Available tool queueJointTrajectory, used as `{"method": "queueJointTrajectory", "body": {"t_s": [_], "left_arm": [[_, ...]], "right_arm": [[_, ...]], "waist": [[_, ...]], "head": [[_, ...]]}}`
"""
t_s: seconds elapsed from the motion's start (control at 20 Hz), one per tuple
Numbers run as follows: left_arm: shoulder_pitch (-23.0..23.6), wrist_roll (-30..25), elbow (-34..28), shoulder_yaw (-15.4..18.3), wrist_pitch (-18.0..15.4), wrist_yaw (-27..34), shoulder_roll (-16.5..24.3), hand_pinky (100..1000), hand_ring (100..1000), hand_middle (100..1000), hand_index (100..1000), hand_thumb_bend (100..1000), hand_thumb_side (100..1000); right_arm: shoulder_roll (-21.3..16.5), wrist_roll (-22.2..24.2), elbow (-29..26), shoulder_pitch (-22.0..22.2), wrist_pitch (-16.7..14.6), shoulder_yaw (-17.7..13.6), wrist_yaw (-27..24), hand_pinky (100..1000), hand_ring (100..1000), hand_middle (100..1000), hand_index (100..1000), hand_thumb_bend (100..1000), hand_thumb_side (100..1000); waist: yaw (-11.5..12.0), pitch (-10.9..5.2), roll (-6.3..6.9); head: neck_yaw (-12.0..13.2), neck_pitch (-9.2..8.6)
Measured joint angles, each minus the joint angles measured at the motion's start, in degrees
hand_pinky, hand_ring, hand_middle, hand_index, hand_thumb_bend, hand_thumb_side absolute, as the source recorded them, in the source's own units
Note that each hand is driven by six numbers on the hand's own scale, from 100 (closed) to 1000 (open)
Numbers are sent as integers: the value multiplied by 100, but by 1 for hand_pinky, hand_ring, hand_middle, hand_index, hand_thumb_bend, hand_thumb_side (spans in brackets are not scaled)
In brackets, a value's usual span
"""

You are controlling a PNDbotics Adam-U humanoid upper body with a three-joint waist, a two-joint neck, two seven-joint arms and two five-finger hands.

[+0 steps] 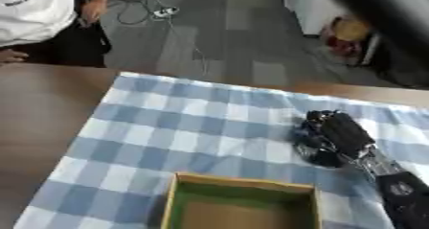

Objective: Pick up objects on the table and place them in the box.

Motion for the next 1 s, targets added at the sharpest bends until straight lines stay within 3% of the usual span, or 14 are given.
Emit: {"method": "queueJointTrajectory", "body": {"t_s": [0.05,0.25,0.45,1.0], "left_arm": [[0,0,0,0,-1,0,0,701,740,928,1000,281,1000],[-1,-1,0,0,-1,0,0,701,740,926,1000,281,1000],[-1,-1,0,0,-1,0,0,701,741,924,1000,280,1000],[6,-1,0,0,-1,0,2,701,740,919,1000,280,1000]], "right_arm": [[0,-142,-1,17,49,9,40,100,100,100,178,100,877],[17,-566,2,21,193,26,90,100,100,100,154,100,864],[19,-750,12,23,118,27,-258,100,100,100,145,100,830],[-59,-62,-491,59,-348,177,-2056,100,100,100,135,100,823]], "waist": [[0,0,0],[-4,0,8],[-14,0,9],[-87,-3,-1]], "head": [[4,0],[19,0],[19,1],[23,9]]}}
